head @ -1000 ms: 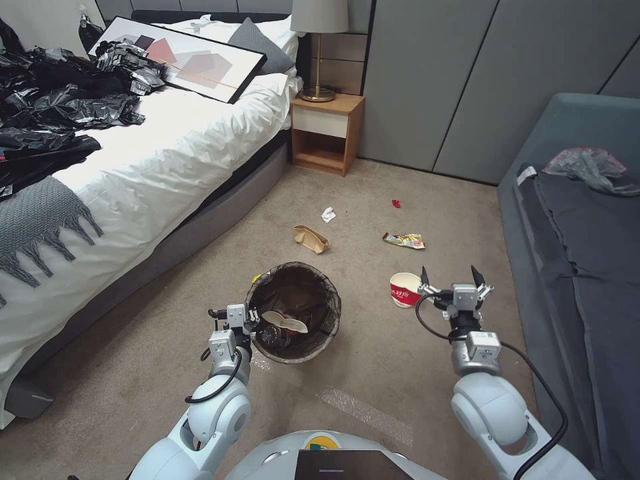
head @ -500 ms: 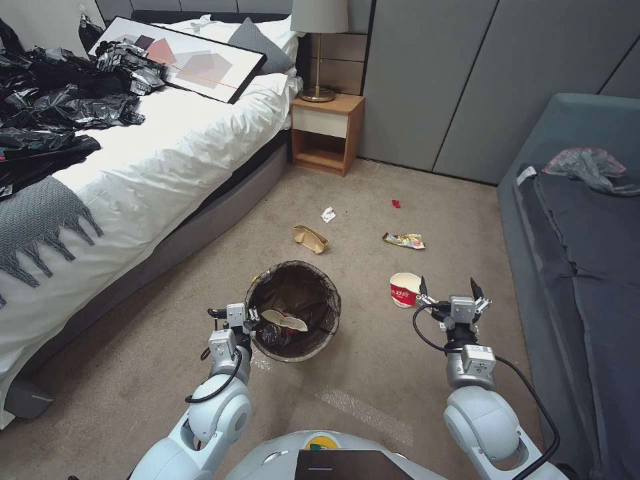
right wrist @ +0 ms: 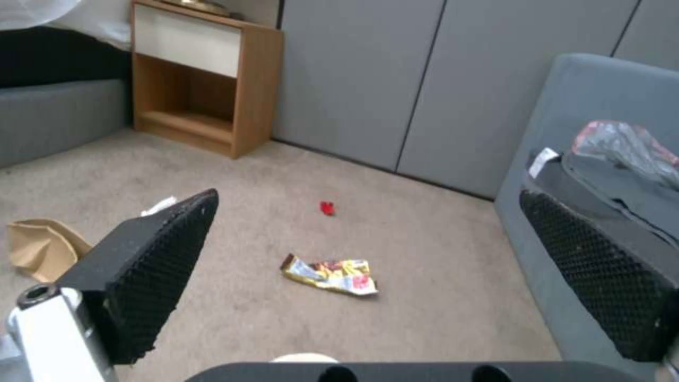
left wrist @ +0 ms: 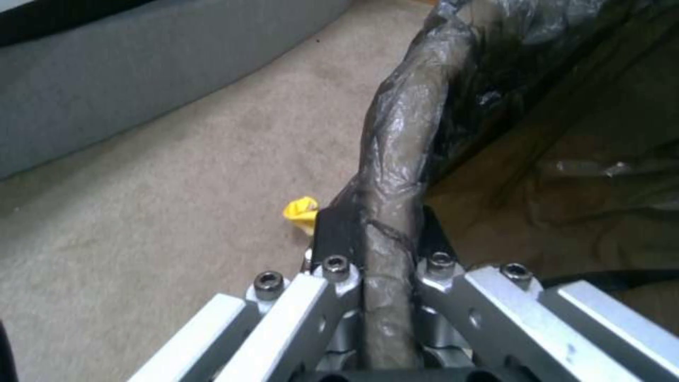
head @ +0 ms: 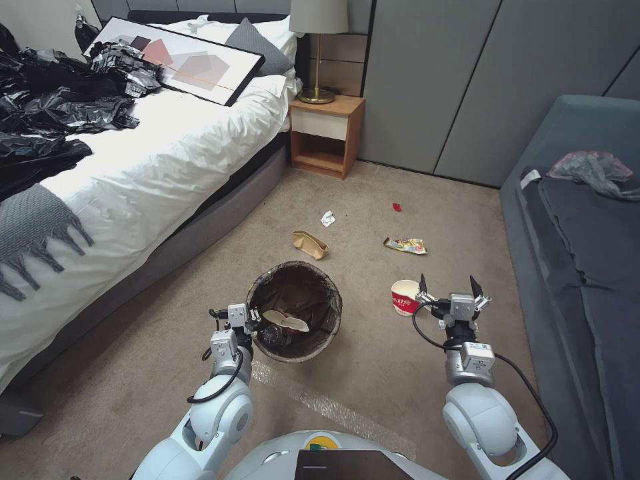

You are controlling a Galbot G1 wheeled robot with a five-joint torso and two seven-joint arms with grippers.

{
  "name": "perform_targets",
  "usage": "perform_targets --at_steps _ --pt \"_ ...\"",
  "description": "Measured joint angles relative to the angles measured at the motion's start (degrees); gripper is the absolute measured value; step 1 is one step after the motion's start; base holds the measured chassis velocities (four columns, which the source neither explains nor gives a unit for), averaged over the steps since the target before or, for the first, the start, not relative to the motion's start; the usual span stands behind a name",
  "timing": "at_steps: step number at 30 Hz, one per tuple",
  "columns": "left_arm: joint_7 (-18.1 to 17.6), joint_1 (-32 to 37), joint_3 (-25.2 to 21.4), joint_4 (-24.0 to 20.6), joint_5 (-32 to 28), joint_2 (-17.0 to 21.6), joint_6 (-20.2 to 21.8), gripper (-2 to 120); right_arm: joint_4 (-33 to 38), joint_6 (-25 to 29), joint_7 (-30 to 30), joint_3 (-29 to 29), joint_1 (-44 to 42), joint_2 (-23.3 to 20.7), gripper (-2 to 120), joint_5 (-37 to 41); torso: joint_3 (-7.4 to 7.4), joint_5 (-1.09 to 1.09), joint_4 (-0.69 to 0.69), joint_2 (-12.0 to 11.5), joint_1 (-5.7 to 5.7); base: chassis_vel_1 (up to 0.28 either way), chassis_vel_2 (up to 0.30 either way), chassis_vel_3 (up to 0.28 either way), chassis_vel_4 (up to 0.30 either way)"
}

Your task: Pick up the trash bin, then pick up the garbage from the floor and place it into the trash bin.

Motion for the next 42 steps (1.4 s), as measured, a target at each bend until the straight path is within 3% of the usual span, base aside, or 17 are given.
perform_targets --at_steps 42 --pt "0.03 0.03 0.38 -0.08 -0.01 0.1 0.08 3 0.39 -0.56 0.23 -0.6 0.78 0.11 100 0.08 -0.01 0.0 0.0 0.0 0.0 -0.076 0.071 0.074 -0.076"
